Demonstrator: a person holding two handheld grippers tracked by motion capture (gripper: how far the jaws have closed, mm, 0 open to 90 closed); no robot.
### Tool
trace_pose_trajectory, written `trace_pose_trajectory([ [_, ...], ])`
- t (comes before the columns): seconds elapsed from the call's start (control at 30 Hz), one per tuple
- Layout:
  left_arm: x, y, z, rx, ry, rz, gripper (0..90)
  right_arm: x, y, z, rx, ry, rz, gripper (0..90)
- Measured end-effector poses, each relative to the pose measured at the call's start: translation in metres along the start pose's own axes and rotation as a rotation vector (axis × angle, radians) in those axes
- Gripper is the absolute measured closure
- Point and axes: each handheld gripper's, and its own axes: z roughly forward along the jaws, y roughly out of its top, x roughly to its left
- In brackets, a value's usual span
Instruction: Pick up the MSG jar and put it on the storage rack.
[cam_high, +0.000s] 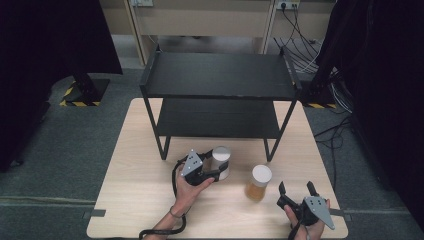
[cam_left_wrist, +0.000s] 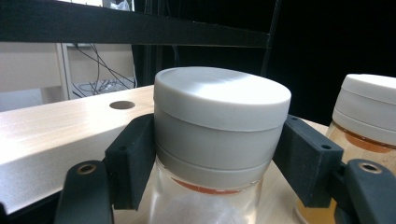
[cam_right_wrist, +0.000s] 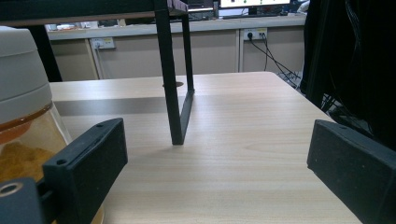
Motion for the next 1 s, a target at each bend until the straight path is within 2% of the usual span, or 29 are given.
trace_pose_trajectory([
  [0.33, -0.001, -0.004, 0.001, -0.018, 0.001, 0.017, 32.9, 0.001, 0.0, 0.0, -0.002, 0.0, -0.01, 5.0],
  [0.53, -0.012, -0.007, 0.003, -0.031, 0.044, 0.016, 33.1, 0.001, -0.001, 0.0, -0.003, 0.001, -0.013, 5.0],
  [0.77, -0.016, -0.008, 0.001, -0.037, 0.07, -0.011, 33.1, 0.0, 0.0, 0.001, -0.001, 0.005, -0.015, 5.1],
  [1.0, -0.019, -0.004, -0.002, -0.028, 0.089, -0.021, 33.2, 0.001, 0.0, 0.001, -0.002, 0.004, -0.019, 5.1],
])
